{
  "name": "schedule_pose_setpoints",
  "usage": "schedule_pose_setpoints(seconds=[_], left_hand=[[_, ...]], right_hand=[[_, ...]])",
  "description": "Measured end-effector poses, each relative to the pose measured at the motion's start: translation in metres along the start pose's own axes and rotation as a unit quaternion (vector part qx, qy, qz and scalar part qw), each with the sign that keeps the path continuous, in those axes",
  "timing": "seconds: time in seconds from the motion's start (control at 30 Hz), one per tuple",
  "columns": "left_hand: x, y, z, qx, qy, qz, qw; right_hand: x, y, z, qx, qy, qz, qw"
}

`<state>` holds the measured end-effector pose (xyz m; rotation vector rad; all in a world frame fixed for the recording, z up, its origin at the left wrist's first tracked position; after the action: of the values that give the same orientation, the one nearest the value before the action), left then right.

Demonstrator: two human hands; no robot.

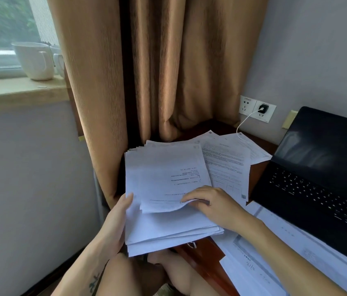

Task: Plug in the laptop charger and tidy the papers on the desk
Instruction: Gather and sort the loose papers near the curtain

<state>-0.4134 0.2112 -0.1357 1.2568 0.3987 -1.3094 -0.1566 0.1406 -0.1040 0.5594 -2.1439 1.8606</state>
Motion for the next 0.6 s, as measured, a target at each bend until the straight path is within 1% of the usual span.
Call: schedule_pose_setpoints(seconds=[0.07,0.1,0.17,0.23,0.27,0.3,0.37,0.4,0.5,0.6], left_hand=[[0.000,0.000,0.000,-0.007,-0.016,0.040,0.999],[0.000,-0.001,0.000,-0.006,-0.018,0.040,0.999],[0.003,-0.003,-0.003,-0.005,-0.014,0.004,1.000],[0.005,-0.007,-0.006,-0.014,-0.006,-0.041,0.999],[0.005,-0.008,-0.006,-0.016,-0.006,-0.054,0.998],[0.006,-0.009,-0.006,-0.018,-0.005,-0.065,0.998],[0.007,-0.009,-0.006,-0.018,-0.003,-0.074,0.997],[0.008,-0.010,-0.007,-0.021,-0.003,-0.076,0.997],[0.010,-0.012,-0.009,-0.025,-0.001,-0.078,0.997],[0.011,-0.011,-0.008,-0.024,-0.002,-0.079,0.997]], right_hand=[[0.002,0.002,0.005,0.018,-0.006,0.013,1.000],[0.005,0.002,0.008,0.031,-0.006,0.025,0.999],[0.006,0.002,0.015,0.060,0.003,0.029,0.998],[0.004,-0.001,0.018,0.070,0.032,-0.039,0.996],[0.001,-0.003,0.017,0.050,0.049,-0.077,0.995],[-0.005,-0.004,0.016,0.012,0.069,-0.092,0.993],[-0.019,-0.004,0.012,-0.069,0.121,-0.084,0.987],[-0.025,-0.003,0.009,-0.089,0.152,-0.097,0.980],[-0.033,0.000,-0.003,-0.113,0.212,-0.202,0.950],[-0.040,0.005,-0.016,-0.150,0.251,-0.227,0.929]])
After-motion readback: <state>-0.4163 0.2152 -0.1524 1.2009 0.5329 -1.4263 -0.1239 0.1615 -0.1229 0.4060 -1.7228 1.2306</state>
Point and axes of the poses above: each hand's wrist, its own z-axis away from the middle knuckle, its own y-axis out of the palm, x = y × z, the point moved 2 cm from there along -z, towards the middle knuckle, and after that the axes turned 12 degrees about z, right-handed, at the moved point
